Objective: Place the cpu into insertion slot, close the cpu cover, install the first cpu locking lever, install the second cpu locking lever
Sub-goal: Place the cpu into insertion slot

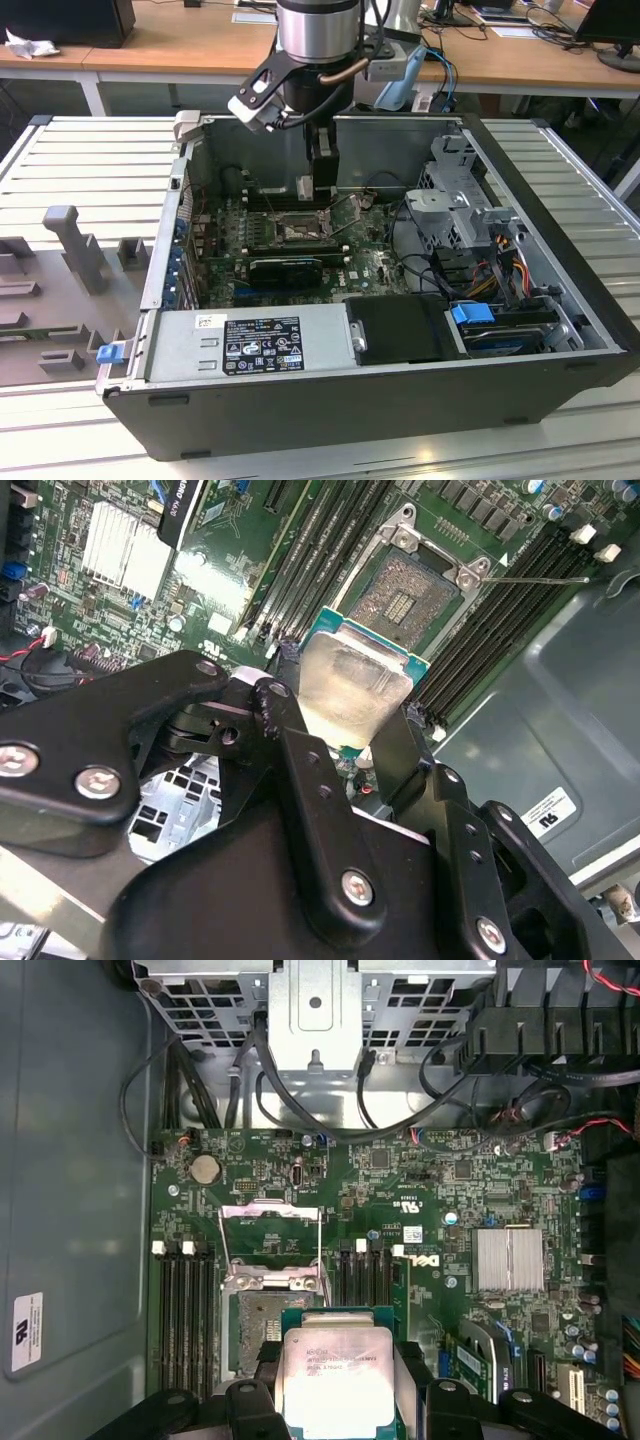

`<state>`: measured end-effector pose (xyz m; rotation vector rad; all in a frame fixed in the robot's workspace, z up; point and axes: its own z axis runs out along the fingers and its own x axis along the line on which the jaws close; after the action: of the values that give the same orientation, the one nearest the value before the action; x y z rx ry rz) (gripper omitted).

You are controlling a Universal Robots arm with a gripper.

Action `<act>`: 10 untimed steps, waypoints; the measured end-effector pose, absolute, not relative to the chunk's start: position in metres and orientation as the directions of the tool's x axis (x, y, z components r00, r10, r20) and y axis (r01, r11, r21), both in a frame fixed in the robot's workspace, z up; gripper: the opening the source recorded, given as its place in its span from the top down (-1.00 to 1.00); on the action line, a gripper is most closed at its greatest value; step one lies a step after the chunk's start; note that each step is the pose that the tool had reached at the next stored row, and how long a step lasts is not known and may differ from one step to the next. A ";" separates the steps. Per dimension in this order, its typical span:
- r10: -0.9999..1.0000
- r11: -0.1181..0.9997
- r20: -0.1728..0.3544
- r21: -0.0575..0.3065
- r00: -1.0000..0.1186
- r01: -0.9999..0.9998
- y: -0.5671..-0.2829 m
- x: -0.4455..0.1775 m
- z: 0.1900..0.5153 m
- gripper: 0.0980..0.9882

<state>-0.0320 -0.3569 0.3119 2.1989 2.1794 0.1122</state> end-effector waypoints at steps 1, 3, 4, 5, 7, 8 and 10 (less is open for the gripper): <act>1.000 -0.010 0.021 0.082 0.008 0.997 -0.357 -0.032 0.312 0.03; 1.000 -0.010 0.021 0.082 0.008 0.997 -0.357 -0.032 0.311 0.03; 1.000 -0.010 0.021 0.082 0.008 0.997 -0.357 -0.032 0.310 0.03; 1.000 -0.010 0.021 0.082 0.008 0.997 -0.357 -0.032 0.310 0.03; 1.000 -0.010 0.021 0.082 0.008 0.997 -0.357 -0.033 0.309 0.03; 1.000 -0.010 0.021 0.082 0.008 0.997 -0.357 -0.033 0.308 0.03; 1.000 -0.010 0.021 0.082 0.008 0.997 -0.356 -0.033 0.306 0.03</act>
<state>-0.0332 -0.3565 0.3057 2.1991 2.1792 0.1123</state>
